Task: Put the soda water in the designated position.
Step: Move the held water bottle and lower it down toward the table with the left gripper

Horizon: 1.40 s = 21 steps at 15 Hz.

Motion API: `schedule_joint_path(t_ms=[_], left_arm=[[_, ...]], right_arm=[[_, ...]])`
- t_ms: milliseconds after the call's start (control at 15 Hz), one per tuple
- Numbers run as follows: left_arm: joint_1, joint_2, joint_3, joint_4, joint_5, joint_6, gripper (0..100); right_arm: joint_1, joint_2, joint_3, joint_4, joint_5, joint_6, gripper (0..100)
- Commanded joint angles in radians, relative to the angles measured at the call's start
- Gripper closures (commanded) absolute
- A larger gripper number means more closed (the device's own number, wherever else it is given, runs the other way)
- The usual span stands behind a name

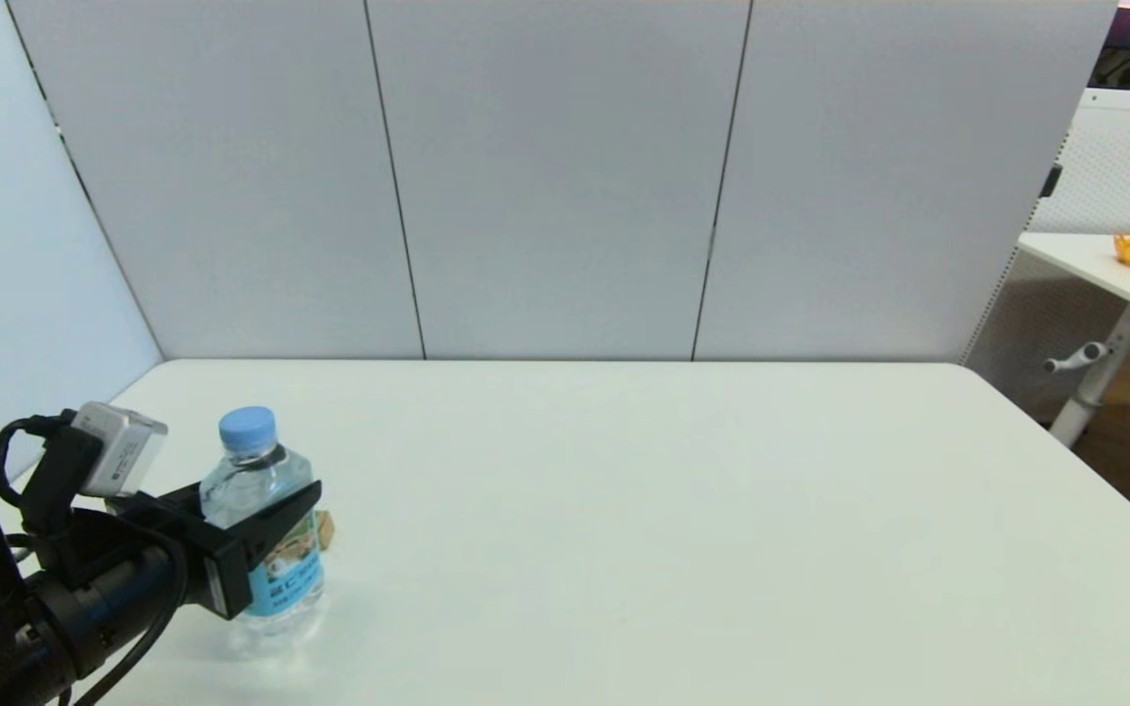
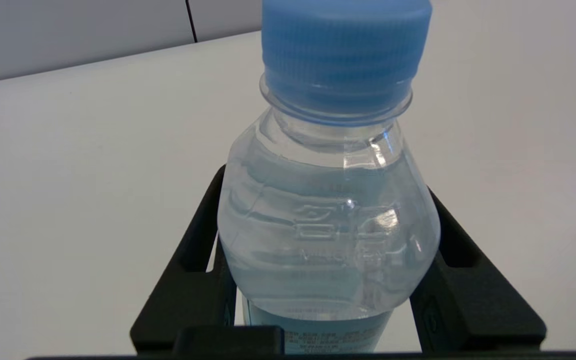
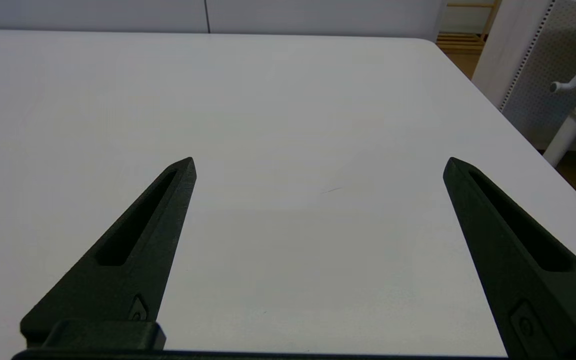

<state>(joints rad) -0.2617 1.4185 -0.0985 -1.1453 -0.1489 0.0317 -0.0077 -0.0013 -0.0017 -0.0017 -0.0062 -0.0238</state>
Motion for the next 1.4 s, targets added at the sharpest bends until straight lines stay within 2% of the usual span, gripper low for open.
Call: schedule_joint_path(t_ms=[67,667,1400], left_arm=[[0.004,0.014,0.002,-0.024,-0.001,0.001,100],[0.004,0.023,0.037,-0.097,0.0,-0.004,100],[0.004,0.046,0.046,-0.123,0.0,-0.006,100]], right_arm=[[0.0,0.0,0.0,0.0,0.0,-0.001,0],[0.0,0.0,0.0,0.0,0.0,-0.001,0],[0.0,0.0,0.0,0.0,0.0,-0.001,0]])
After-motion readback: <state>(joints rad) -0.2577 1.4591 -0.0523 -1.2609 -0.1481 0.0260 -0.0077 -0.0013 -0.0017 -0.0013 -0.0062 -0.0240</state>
